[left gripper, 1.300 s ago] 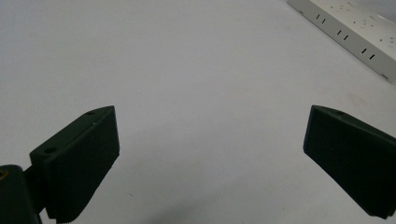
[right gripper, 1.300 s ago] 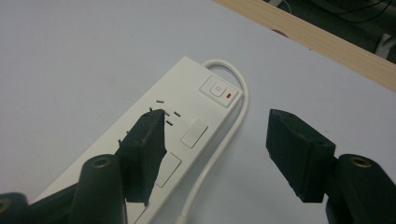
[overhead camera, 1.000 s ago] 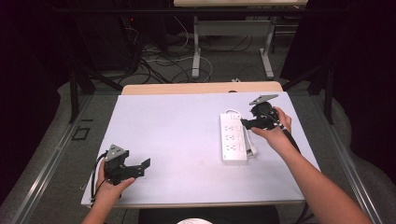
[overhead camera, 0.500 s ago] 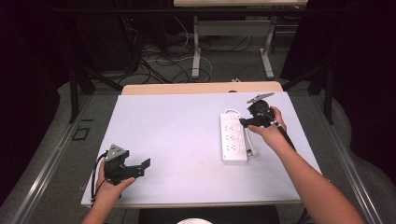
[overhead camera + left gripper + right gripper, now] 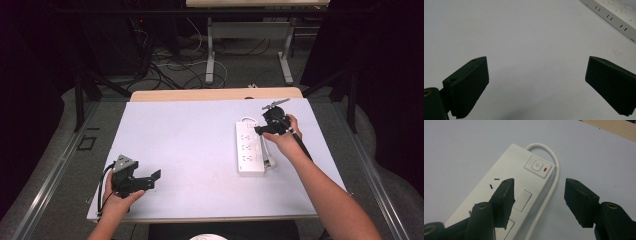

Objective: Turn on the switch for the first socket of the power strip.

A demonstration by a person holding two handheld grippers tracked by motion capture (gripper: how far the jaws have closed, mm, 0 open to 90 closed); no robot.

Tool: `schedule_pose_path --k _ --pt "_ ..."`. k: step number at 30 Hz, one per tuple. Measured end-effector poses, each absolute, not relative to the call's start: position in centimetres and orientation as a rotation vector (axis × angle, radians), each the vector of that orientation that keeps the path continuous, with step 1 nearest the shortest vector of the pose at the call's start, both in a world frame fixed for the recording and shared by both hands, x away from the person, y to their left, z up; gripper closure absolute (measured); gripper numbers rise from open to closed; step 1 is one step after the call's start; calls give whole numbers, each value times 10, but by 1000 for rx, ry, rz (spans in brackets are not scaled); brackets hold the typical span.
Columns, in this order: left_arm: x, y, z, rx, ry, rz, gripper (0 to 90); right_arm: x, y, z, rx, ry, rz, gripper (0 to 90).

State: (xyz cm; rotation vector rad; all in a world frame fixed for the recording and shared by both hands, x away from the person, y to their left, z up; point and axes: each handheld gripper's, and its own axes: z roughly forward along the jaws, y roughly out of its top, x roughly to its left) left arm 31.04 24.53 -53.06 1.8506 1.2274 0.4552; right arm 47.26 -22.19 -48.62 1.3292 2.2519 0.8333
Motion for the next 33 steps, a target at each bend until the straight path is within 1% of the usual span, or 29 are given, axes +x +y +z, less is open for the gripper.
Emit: schedule_pose_path --k 11,12,14,18,24,28,30,31,33 --pt "311 245 -531 1853 1225 458 50 478 -219 -494 1415 2262 861 478" --pt "311 245 -531 1853 1224 458 51 479 -218 -495 1419 2267 856 508" --pt "311 245 -531 1857 1226 456 51 479 -217 -496 1429 2265 866 514" --pt "311 245 -531 1860 1226 454 52 480 -216 -499 1435 2264 873 556" --pt "311 245 -531 1860 1226 454 53 482 -209 -503 1483 2273 894 641" --pt "311 245 -531 1860 1226 453 53 482 -206 -505 1474 2273 895 669" --pt "311 245 -531 1860 1226 453 53 483 -202 -506 1473 2270 898 711" --pt "311 245 -531 1861 1226 453 53 483 -202 -506 1473 2270 898 711" --pt "311 245 -532 1861 1226 454 54 483 -200 -507 1478 2257 894 741"
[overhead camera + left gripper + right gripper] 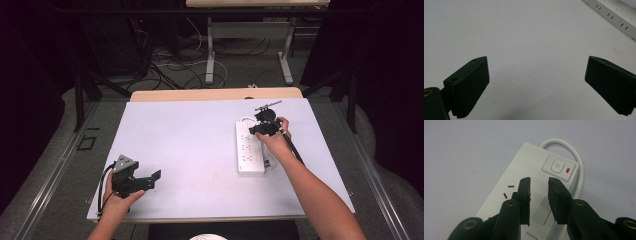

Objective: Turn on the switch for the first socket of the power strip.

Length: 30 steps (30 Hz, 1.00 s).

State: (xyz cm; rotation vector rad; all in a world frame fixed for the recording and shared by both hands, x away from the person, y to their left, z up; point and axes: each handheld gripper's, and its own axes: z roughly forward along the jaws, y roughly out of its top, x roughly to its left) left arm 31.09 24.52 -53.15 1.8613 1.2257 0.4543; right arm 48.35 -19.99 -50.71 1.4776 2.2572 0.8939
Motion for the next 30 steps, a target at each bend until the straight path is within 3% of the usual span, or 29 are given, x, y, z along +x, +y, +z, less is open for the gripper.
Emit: schedule_pose_path --k 12,30 --pt "311 245 -532 1860 1227 451 55 487 -199 -516 1526 2235 833 886" --pt "311 245 -532 1863 1224 453 58 487 -203 -521 1567 2227 847 900"
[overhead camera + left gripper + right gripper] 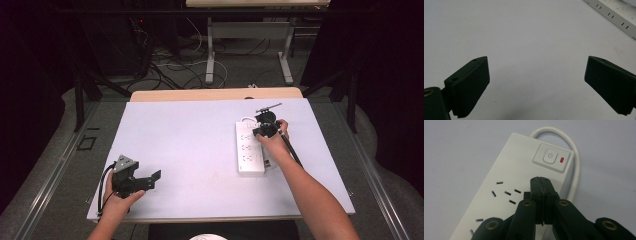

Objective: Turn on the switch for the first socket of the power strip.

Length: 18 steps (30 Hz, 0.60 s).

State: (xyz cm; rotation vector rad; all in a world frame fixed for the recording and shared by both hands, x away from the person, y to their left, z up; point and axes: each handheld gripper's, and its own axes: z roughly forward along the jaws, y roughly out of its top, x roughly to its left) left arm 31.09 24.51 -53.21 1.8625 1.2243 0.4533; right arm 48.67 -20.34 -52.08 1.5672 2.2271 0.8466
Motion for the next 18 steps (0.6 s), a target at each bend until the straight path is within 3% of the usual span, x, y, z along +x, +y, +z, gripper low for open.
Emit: schedule_pose_path --k 18 --pt "311 246 -532 1863 1225 451 58 488 -206 -526 1552 2180 858 879"
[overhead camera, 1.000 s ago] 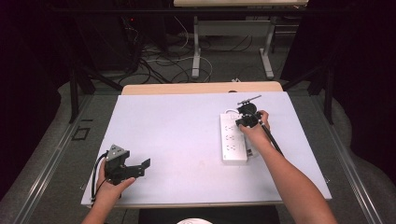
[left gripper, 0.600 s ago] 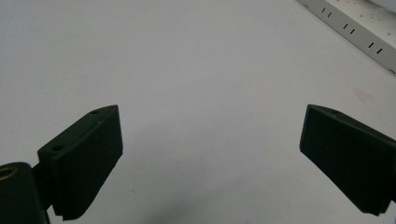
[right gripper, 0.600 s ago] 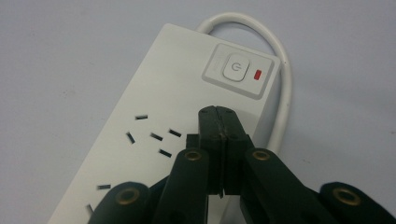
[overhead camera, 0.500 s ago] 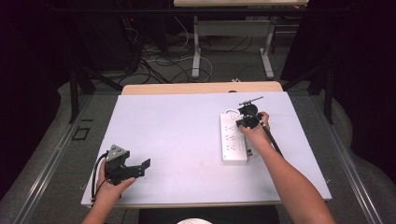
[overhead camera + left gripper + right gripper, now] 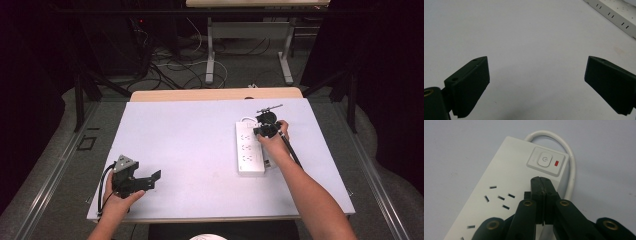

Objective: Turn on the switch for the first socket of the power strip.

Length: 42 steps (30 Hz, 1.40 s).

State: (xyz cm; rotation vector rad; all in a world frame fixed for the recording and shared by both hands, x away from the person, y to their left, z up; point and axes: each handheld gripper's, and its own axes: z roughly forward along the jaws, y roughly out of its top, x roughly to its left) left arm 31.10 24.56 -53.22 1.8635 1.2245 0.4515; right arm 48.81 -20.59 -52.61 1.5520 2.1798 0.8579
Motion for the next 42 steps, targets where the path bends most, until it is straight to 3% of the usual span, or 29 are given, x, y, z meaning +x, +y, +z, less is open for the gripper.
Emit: schedule_pose_path --k 28,42 --pt "317 246 -536 1856 1248 447 60 486 -204 -522 1545 2206 914 611" --pt "314 247 -534 1860 1237 449 61 482 -204 -516 1495 2255 930 567"
